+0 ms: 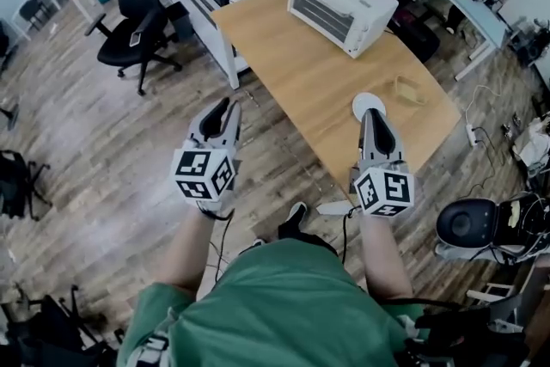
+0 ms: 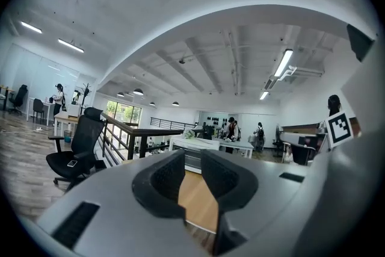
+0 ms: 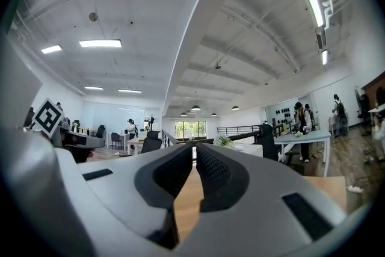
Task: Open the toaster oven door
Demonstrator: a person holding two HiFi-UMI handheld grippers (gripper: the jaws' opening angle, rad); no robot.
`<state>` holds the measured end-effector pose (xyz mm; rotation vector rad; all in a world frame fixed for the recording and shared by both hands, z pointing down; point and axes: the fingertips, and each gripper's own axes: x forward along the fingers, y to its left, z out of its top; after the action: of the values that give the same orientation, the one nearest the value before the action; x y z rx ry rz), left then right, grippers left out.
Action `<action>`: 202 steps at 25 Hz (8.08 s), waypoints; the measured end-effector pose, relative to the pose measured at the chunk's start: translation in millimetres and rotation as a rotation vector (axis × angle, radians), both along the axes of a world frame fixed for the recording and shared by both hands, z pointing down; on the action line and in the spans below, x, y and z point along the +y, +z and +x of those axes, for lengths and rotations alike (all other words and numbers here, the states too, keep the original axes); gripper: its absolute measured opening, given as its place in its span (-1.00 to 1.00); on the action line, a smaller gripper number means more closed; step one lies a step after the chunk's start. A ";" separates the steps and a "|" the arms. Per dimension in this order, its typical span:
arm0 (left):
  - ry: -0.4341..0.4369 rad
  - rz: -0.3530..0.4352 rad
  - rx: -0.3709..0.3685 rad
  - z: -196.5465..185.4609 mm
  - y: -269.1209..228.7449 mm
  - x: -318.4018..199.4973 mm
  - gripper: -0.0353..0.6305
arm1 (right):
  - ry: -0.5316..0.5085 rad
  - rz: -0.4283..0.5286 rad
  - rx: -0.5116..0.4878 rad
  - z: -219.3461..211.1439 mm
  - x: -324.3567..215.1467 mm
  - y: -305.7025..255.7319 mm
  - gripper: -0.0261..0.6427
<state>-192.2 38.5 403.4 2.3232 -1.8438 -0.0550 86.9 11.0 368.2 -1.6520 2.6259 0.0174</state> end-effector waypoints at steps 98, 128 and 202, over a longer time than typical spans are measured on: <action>0.217 -0.691 1.179 174.9 218.4 -534.4 -0.55 | 0.508 -0.198 0.025 153.9 -251.4 59.2 -0.83; 0.020 -0.896 0.982 121.8 369.9 -455.3 -0.62 | 0.424 -0.269 0.023 143.1 -261.8 78.6 -0.83; 0.216 0.036 -0.076 156.4 -26.5 -278.1 -0.62 | -0.001 -0.012 0.030 102.2 -222.3 6.0 -0.83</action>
<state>-35.7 -239.6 376.9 2.5678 -1.6253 0.0291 189.1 -211.3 374.1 -1.6673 2.6537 0.0268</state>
